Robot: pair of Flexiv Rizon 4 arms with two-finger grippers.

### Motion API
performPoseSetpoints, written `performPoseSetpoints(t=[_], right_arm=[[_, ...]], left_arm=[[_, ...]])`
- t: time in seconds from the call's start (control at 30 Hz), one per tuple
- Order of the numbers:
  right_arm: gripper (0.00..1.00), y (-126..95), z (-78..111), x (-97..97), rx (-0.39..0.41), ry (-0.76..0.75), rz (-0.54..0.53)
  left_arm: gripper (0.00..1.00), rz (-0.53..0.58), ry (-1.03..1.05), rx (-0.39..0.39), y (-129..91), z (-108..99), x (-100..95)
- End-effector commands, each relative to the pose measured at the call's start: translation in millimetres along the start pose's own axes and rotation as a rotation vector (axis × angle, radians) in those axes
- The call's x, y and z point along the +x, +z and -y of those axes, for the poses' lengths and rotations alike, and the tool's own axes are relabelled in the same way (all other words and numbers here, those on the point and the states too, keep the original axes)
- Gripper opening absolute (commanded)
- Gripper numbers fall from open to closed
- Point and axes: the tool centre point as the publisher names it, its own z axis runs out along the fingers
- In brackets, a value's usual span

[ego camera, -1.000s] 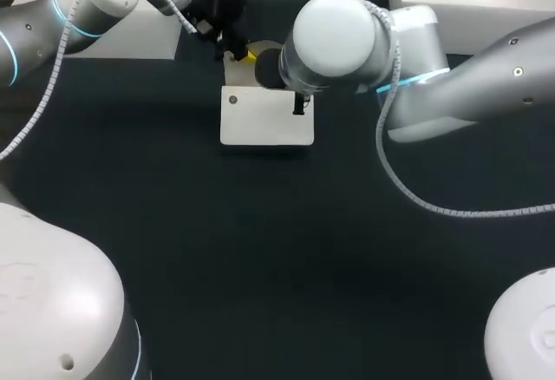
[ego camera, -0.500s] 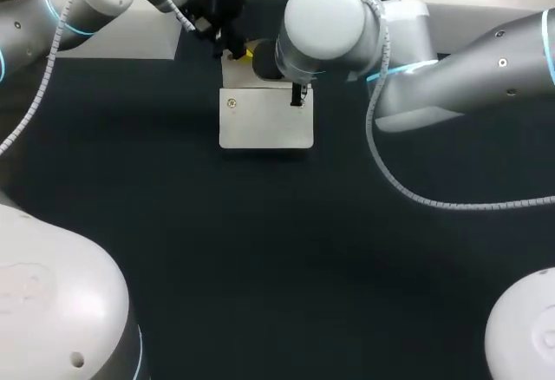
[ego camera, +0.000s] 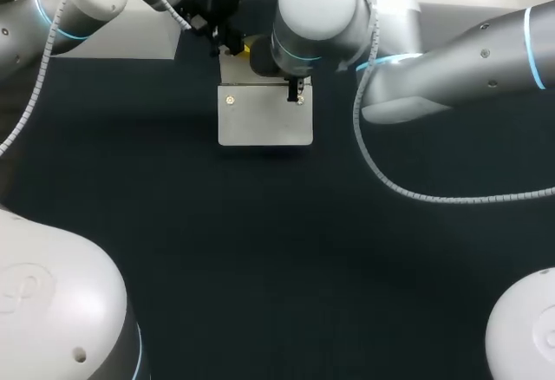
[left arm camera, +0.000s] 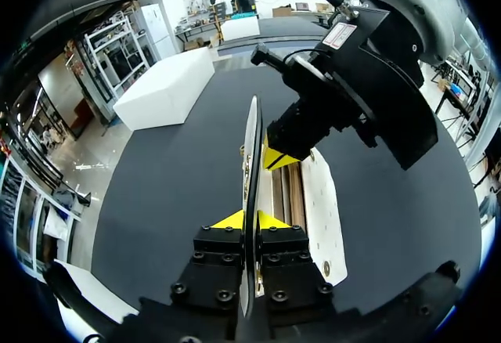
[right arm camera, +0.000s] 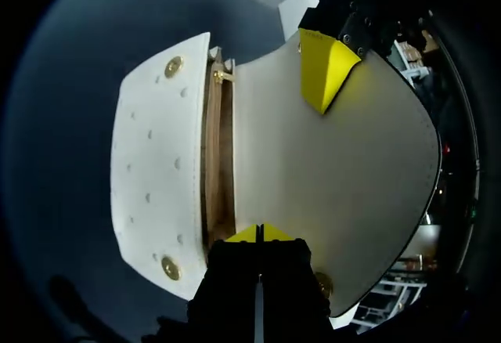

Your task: Pick up the bag, open it, inspect its contents, close it, and place it on the opposite side

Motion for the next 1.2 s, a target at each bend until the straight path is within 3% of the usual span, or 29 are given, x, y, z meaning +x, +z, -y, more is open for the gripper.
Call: performPoseSetpoints(t=[0.03, 1.2], right_arm=[[0.0, 4, -3.0, -2.3, 0.009, 0.0, -0.011], [0.0, 4, -8.6, 34.0, -0.008, -0.017, -0.079]], left_arm=[[0.0, 0.031, 0.002, -0.001, -3, 1, 5.4], [0.0, 0.05, -0.077, 0.071, -10, 3, -3.4]])
